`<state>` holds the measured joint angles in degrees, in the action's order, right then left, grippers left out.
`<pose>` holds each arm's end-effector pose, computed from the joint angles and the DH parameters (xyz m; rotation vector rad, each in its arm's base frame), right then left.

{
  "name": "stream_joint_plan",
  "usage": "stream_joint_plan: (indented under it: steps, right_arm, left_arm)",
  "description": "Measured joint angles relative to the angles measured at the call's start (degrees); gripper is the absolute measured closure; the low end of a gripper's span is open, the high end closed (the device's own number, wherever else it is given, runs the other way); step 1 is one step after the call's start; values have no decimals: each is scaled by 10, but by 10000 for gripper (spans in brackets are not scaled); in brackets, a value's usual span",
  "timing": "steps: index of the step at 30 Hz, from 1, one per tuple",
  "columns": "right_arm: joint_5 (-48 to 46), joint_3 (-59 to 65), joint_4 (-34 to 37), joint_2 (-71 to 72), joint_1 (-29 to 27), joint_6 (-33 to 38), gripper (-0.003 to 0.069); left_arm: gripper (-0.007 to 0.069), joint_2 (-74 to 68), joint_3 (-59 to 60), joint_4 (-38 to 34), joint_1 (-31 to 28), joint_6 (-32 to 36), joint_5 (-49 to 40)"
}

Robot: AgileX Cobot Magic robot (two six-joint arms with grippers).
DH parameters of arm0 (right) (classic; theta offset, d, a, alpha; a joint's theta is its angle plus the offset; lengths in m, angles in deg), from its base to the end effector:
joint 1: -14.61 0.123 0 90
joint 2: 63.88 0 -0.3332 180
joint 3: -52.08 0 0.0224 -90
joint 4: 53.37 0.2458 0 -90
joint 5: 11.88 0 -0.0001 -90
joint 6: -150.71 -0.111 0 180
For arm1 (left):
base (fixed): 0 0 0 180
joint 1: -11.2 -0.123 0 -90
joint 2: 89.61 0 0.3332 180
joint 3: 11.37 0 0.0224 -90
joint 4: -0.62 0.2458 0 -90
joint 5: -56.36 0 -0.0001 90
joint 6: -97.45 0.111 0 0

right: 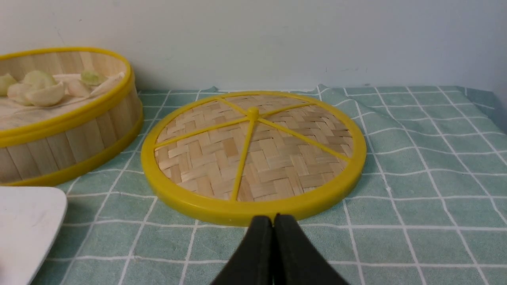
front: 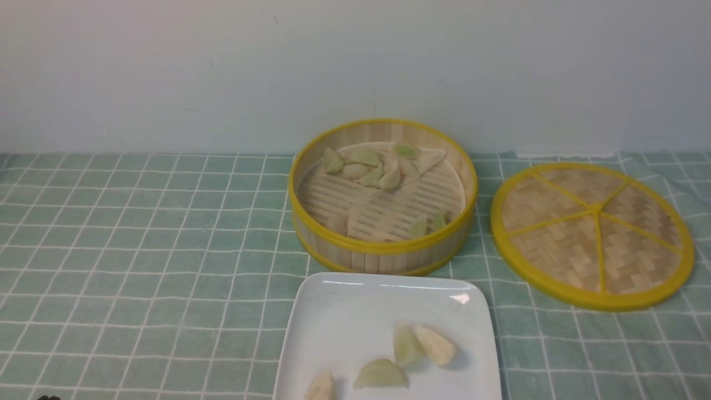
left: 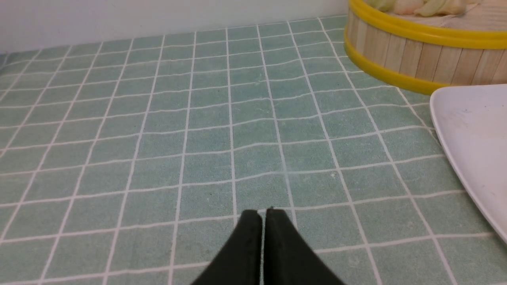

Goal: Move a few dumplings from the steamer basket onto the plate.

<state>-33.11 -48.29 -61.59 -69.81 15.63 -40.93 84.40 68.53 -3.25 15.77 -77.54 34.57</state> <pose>0.0182 -0.0054 0.1670 0.0838 1.8581 0.0122 0.0176 -0.0042 0.1640 0.1153 1.8754 -0.0614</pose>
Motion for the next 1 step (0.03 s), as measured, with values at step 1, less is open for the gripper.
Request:
stream_joint_plan:
  steps: [1]
  right_arm:
    - [0, 0, 0, 0, 0, 0, 672]
  left_arm:
    - [631, 0, 0, 0, 0, 0, 0]
